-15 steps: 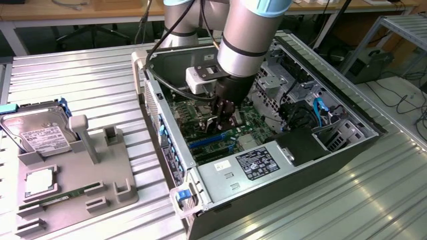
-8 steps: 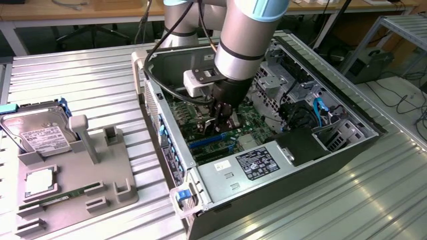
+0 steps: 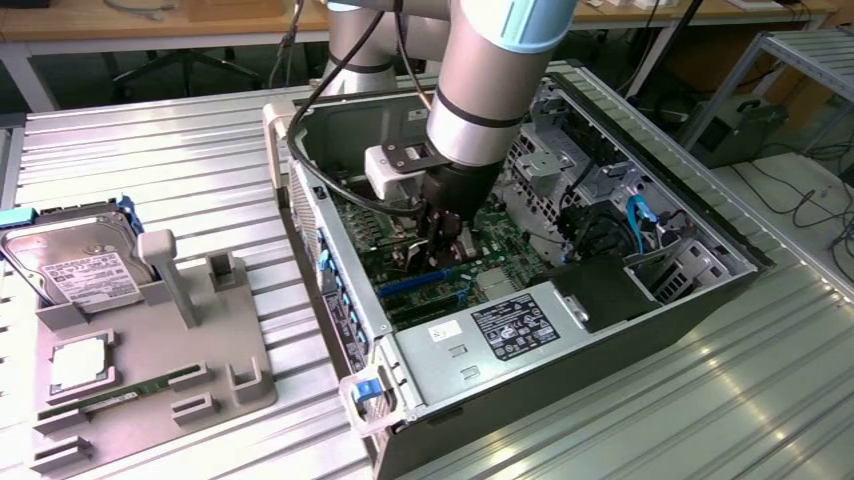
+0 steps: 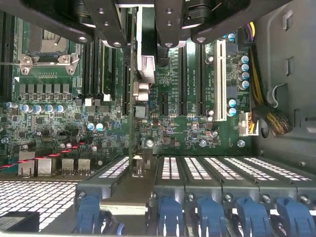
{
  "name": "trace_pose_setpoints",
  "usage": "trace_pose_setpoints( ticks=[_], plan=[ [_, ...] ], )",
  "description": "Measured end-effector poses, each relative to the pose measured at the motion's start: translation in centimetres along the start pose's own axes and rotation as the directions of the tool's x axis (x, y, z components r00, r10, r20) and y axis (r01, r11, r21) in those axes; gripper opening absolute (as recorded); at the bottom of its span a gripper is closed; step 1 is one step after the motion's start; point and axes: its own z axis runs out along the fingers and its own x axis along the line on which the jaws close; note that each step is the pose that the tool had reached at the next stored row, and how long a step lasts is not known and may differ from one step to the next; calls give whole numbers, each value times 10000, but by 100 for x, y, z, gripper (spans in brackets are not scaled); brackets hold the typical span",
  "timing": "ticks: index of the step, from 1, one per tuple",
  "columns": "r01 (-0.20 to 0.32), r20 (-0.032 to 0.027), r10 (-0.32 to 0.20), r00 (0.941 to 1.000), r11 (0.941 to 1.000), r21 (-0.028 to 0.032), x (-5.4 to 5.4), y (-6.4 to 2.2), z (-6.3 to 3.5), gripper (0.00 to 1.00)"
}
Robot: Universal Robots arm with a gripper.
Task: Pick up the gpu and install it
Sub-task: 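Insert the gpu into the slot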
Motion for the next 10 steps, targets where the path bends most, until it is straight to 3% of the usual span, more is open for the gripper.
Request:
trace_pose_setpoints(
  ticks=[10],
  plan=[
    [0, 11, 0, 10000, 10000, 0, -16, -1, 59, 28]
  ],
)
